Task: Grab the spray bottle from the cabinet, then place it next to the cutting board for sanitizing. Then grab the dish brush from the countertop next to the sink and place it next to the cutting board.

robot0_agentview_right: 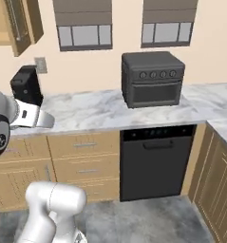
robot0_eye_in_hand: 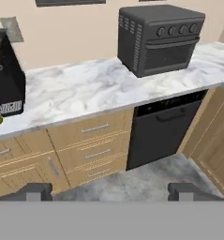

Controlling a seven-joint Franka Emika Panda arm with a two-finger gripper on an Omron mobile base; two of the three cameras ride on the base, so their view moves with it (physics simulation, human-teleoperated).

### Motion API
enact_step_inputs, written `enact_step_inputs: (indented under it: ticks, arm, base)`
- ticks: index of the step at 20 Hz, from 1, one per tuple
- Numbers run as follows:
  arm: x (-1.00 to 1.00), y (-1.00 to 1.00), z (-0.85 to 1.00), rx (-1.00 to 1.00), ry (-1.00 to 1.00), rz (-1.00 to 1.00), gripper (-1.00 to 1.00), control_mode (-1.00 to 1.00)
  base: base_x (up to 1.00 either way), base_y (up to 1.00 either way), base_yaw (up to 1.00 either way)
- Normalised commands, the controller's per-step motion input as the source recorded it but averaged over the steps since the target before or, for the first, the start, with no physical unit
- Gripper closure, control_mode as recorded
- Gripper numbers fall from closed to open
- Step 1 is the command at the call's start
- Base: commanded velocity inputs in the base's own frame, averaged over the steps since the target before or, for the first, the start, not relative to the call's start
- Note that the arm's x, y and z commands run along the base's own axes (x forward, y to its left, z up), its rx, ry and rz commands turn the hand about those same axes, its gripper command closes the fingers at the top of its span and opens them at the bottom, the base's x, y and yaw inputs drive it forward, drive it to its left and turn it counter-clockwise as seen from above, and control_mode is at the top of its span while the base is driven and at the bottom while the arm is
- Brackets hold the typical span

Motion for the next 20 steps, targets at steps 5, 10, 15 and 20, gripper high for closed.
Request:
enact_step_inputs:
  ticks: [5,10,15,20]
  arm:
    - [0.0,0.0,0.0,0.0,0.0,0.0,-1.0,1.0]
    - [0.0,0.0,0.0,0.0,0.0,0.0,-1.0,1.0]
    - [0.0,0.0,0.0,0.0,0.0,0.0,-1.0,1.0]
    - [0.0,0.0,0.0,0.0,0.0,0.0,-1.0,1.0]
  base:
    - [0.0,-0.66,-0.67]
    - [0.01,-0.35,-0.71]
    - [0.03,-0.08,-0.75]
    - [0.0,-0.47,-0.62]
